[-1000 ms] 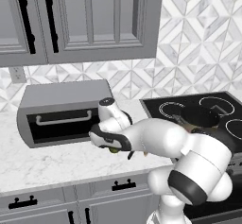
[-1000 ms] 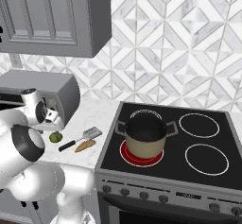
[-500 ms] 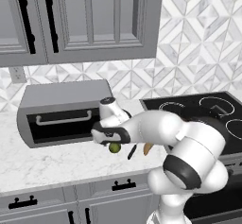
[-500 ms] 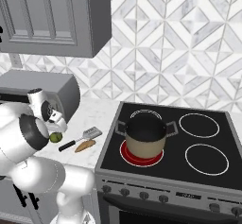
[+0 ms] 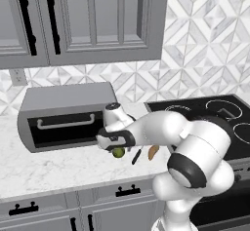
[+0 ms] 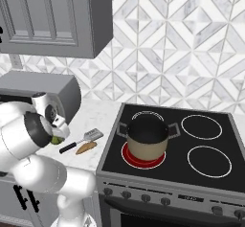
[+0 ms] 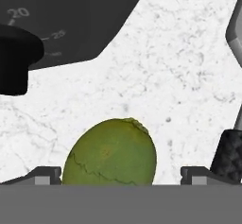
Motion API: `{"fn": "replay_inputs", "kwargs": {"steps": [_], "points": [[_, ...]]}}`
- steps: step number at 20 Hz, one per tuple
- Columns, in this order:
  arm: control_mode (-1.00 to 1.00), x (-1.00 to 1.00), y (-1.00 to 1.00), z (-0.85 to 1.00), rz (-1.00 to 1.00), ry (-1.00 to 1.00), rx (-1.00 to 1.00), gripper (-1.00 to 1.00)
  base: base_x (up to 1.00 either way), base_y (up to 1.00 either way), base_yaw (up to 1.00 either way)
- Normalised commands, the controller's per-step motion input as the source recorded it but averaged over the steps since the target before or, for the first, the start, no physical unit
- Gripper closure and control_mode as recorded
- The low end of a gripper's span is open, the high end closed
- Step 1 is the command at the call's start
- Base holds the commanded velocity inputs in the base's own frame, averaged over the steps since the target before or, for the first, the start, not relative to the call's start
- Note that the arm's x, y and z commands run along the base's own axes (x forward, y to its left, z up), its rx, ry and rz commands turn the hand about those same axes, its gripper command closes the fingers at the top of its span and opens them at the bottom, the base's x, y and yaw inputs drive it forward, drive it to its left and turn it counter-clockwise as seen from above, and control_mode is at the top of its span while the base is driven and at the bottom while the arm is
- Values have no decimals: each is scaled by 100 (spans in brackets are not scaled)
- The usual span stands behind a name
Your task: Put the sweet potato and lime in the pot. Retrieve the spatula and lightly stir the vegetables in the pot.
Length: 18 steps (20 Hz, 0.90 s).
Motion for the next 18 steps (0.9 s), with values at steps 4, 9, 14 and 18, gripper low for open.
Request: {"fn": "replay_inputs", "kwargs": {"steps": [4, 9, 14, 18], "points": [[-100, 0, 0, -18, 0, 0, 0, -100, 0, 0, 0], [-100, -7, 0, -13, -3, 0, 0, 100, 0, 0, 0], [-100, -22, -9, 24, -6, -6, 0, 100, 0, 0, 0], [-100, -57, -54, 97, -2, -28, 0, 100, 0, 0, 0]]}}
